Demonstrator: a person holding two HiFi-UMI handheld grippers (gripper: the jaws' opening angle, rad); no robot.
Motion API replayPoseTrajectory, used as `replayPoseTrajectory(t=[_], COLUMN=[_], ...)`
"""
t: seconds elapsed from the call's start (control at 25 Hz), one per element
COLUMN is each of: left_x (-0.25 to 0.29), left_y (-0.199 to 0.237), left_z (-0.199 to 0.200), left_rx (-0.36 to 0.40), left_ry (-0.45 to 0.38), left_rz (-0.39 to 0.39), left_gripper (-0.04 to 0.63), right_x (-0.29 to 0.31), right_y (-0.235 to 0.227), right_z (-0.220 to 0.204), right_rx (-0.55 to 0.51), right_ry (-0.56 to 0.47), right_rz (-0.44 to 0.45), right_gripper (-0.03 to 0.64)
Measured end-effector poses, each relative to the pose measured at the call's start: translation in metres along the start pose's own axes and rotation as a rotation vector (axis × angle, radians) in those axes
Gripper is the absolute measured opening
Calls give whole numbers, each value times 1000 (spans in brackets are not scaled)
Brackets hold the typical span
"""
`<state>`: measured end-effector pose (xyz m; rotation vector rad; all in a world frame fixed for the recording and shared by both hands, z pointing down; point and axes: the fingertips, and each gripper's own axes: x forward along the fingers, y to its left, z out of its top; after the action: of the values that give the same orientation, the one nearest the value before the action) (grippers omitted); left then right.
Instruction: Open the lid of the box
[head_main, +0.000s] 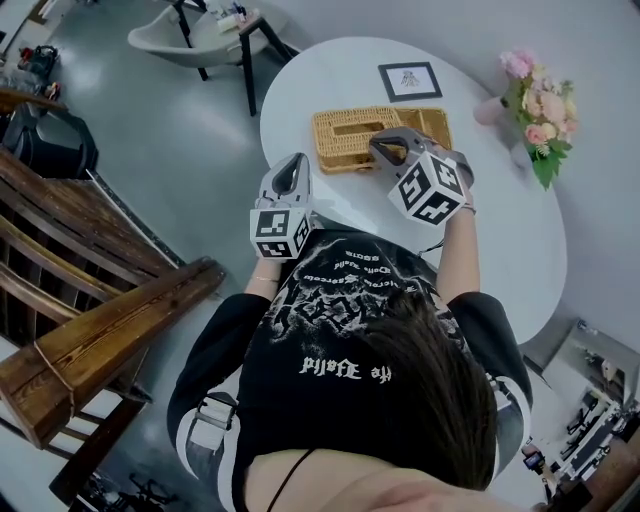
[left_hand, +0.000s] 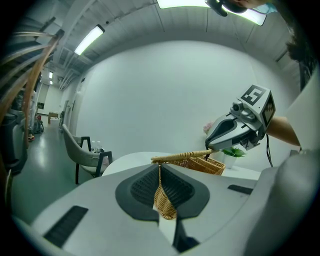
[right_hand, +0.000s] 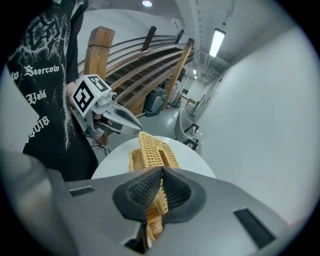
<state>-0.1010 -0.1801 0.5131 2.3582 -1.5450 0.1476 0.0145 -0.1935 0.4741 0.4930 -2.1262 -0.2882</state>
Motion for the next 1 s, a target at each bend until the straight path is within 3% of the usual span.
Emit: replayPoseTrajectory(t=[1.0], left_x=[3], left_y=[-1], left_z=[-6], left_rx=[-16], left_ry=[16], left_rz=[2], left_gripper=[28], right_x=[-16], right_y=[-45], right_z=[25], right_rx=[-42], right_ry=[-43], right_rz=[-98], right_gripper=[35])
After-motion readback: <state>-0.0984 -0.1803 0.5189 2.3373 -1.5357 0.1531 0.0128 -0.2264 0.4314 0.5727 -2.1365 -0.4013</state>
